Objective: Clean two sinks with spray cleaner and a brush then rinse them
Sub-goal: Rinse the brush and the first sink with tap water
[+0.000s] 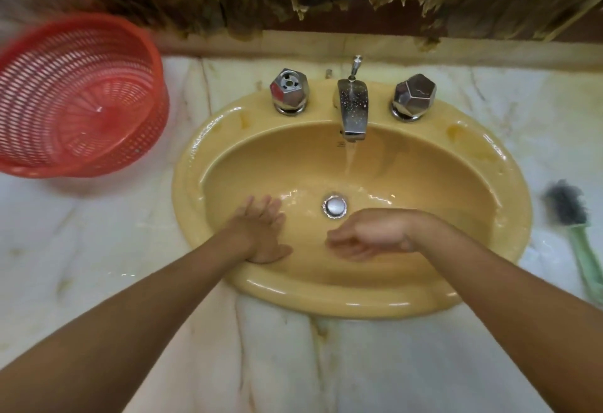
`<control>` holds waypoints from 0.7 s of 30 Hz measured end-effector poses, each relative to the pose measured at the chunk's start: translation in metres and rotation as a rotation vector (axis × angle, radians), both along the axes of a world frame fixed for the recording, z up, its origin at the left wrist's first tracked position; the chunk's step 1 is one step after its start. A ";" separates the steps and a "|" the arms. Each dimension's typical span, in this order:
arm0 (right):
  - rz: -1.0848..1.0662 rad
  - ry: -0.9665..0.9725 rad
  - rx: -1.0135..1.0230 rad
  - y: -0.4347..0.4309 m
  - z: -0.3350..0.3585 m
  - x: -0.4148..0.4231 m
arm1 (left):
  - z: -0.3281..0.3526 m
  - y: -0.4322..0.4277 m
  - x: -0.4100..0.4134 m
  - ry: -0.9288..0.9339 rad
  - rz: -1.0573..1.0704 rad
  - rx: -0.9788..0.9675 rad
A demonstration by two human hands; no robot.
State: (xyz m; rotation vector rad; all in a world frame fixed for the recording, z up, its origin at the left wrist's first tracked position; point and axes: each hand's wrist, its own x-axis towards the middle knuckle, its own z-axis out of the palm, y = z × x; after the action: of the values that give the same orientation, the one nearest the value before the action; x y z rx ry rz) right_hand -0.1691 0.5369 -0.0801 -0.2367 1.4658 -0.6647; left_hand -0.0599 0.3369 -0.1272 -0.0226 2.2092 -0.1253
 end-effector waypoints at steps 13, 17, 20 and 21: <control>-0.985 -0.668 -0.389 -0.065 0.004 -0.041 | -0.004 -0.046 -0.019 0.341 -0.433 -0.253; -1.084 -0.575 -0.305 -0.055 0.001 -0.045 | 0.004 -0.062 -0.034 0.488 -0.512 -0.308; -1.189 -0.553 -0.391 -0.048 0.007 -0.053 | 0.004 -0.052 -0.026 0.526 -0.397 -0.370; -1.107 -0.562 -0.391 -0.045 0.011 -0.052 | 0.003 -0.041 -0.018 0.413 -0.301 -0.285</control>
State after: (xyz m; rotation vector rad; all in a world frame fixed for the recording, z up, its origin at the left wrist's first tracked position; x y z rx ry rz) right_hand -0.2207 0.4918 -0.0695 0.4880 0.8108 -1.7473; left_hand -0.0777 0.2963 -0.1243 0.1383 2.5752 -0.6534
